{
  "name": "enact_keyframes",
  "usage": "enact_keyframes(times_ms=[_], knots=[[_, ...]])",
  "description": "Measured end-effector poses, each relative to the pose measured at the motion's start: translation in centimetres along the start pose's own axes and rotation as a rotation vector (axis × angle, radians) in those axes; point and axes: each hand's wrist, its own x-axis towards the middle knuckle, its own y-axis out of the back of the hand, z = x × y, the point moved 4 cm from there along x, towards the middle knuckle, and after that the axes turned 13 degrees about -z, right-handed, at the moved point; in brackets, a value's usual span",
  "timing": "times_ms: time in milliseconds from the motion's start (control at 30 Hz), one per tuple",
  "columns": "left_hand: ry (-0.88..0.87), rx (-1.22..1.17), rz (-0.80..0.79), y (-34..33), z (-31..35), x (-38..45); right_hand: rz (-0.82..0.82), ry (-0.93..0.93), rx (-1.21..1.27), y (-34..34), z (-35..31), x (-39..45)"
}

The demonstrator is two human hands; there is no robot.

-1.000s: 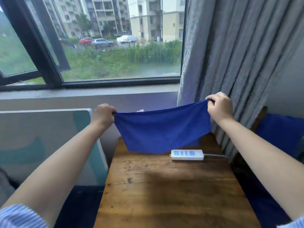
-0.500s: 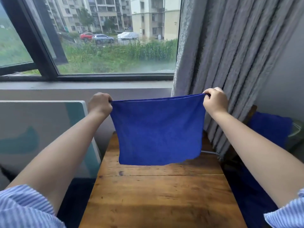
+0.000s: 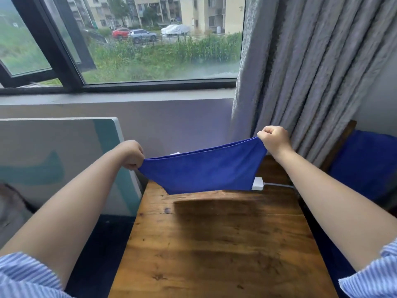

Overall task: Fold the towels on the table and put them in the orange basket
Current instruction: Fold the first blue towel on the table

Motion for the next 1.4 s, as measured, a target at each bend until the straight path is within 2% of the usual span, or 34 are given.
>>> enact_keyframes(times_ms=[100,200,367,467,567,700,800,900,1000,1100,1267,1400], knots=[[-0.015,-0.263,-0.182,-0.2,-1.7,0.2,-0.03,-0.018,-0.013,-1.2,-0.1,0.4],[-0.044,-0.47,-0.289,0.3,-4.0,0.9,-0.05,-0.05,-0.053,-3.0,-0.6,1.5],[-0.157,-0.903,-0.351,1.2,-5.7,3.4,0.003,-0.091,-0.113,-5.9,-1.7,2.6],[-0.209,-0.994,-0.156,2.1,-5.0,4.5,0.066,-0.088,-0.082,-6.6,-2.1,2.9],[-0.21,-0.949,0.076,3.2,-5.3,5.6,0.119,-0.078,-0.012,-7.6,-3.3,3.6],[-0.227,-0.771,0.353,3.9,-7.6,6.3,0.152,-0.014,0.038,-8.1,-4.4,3.3],[-0.256,-0.579,0.4,2.2,-9.6,6.0,0.105,-0.008,0.027,-9.3,-3.9,1.6],[-0.293,-0.396,0.289,-0.7,-11.3,6.1,0.002,-0.046,-0.062,-11.1,-2.0,-1.3],[-0.338,-0.239,-0.002,-4.3,-12.7,6.4,-0.121,-0.059,-0.204,-12.9,-0.1,-4.5],[-0.332,-0.025,-0.246,-8.3,-14.6,6.3,-0.358,-0.129,-0.251,-15.1,2.1,-8.0],[-0.255,0.086,-0.67,-14.8,-17.6,5.6,-0.755,-0.386,-0.329,-19.0,6.4,-13.8],[-0.195,0.148,-0.9,-19.1,-18.7,5.3,-0.955,-0.569,-0.329,-21.4,8.6,-17.3]])
